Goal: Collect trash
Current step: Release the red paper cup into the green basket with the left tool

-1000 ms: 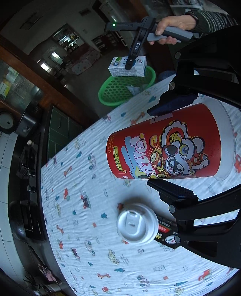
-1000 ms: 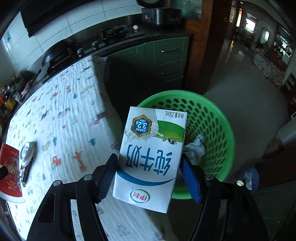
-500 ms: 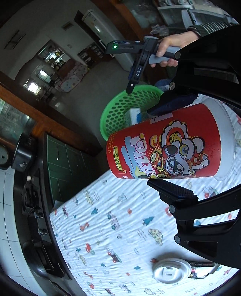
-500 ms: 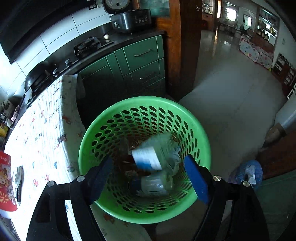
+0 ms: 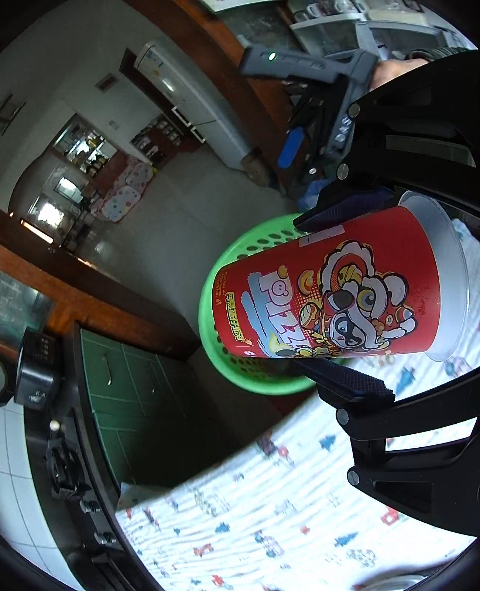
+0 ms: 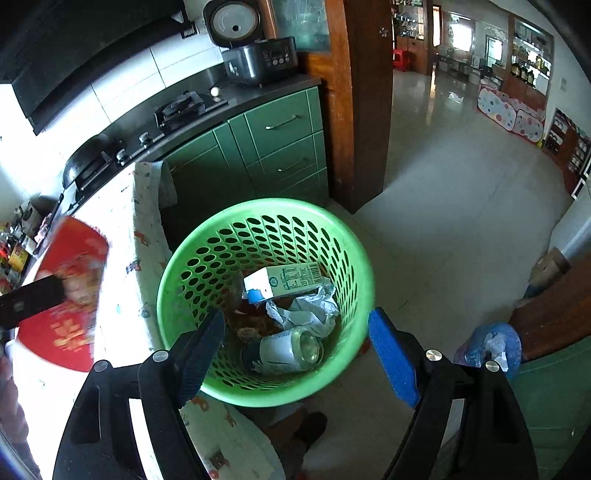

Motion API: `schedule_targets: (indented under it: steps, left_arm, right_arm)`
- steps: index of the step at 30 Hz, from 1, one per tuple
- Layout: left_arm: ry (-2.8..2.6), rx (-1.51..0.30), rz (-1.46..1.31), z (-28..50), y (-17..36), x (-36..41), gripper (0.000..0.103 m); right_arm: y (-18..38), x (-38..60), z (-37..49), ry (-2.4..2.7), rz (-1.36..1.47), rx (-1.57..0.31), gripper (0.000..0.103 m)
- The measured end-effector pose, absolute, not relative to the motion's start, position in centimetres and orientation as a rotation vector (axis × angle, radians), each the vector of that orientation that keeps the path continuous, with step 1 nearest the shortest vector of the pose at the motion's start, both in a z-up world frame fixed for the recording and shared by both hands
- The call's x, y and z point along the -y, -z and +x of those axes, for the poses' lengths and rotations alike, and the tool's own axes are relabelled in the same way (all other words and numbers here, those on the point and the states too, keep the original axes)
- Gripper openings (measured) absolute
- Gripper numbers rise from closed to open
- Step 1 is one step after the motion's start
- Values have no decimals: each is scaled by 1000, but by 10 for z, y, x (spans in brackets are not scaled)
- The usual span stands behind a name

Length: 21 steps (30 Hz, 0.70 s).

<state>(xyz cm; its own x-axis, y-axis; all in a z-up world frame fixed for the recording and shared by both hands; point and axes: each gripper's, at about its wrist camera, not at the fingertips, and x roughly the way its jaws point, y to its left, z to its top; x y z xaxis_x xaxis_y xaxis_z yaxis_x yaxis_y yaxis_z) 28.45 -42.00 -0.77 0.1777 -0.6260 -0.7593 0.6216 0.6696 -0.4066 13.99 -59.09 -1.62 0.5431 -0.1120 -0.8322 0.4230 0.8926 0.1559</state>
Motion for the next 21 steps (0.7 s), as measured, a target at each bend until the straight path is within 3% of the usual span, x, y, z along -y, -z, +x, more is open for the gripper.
schedule_targets:
  steps: [11,13,21]
  left_arm:
    - [889,-1102,28,298,39,483,72]
    - [883,-1110,32,299,43,485,76]
    - [871,-1048,88,287,38,464,76]
  right_arm:
    - [6,589,113,299,342,-916,77]
    - [8,590,110,299,348,-915,77]
    - [19,587,105,285,380,-924,77]
